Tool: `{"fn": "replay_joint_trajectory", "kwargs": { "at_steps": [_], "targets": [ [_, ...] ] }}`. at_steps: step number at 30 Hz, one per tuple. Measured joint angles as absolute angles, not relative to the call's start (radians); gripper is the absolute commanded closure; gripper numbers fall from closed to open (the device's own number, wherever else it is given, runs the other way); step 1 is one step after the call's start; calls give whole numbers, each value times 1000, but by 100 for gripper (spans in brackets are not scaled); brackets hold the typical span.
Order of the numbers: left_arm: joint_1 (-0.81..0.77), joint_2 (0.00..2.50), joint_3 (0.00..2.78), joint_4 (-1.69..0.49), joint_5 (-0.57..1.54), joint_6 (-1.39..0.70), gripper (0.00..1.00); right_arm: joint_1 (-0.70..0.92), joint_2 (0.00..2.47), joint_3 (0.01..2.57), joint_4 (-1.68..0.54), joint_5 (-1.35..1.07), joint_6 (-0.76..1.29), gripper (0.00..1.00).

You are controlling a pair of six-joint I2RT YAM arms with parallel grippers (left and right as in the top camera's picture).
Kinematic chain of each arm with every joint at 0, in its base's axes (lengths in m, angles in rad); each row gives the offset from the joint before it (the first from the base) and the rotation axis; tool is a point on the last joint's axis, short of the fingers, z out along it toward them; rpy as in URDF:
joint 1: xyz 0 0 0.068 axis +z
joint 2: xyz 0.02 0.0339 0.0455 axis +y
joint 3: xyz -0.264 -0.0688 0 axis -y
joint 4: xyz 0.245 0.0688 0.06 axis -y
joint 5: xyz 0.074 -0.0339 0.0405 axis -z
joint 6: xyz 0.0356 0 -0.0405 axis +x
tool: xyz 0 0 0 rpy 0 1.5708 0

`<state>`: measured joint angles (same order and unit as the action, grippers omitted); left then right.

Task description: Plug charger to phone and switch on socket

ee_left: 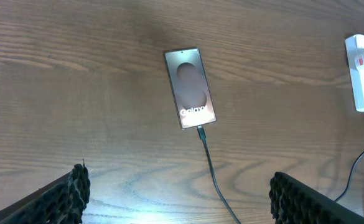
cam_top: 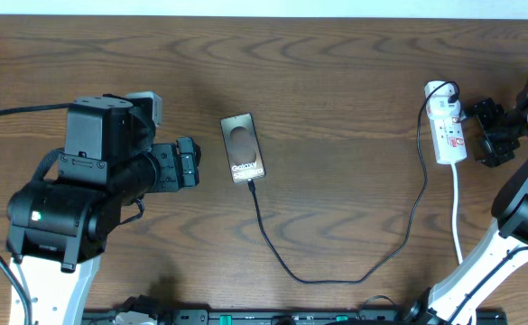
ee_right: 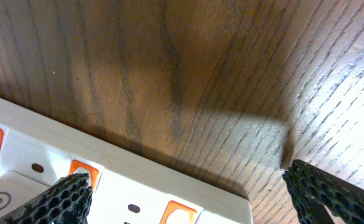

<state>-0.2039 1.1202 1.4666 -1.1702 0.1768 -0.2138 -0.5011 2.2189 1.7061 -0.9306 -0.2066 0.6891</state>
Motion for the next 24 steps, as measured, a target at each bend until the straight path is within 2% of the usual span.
{"fn": "replay_joint_trajectory", "kwargs": {
  "at_steps": [24],
  "targets": [
    [-204,1120,1467,-1170,177,-214,9,-493,2219,1706,-913,-205,698,1]
  ]
}}
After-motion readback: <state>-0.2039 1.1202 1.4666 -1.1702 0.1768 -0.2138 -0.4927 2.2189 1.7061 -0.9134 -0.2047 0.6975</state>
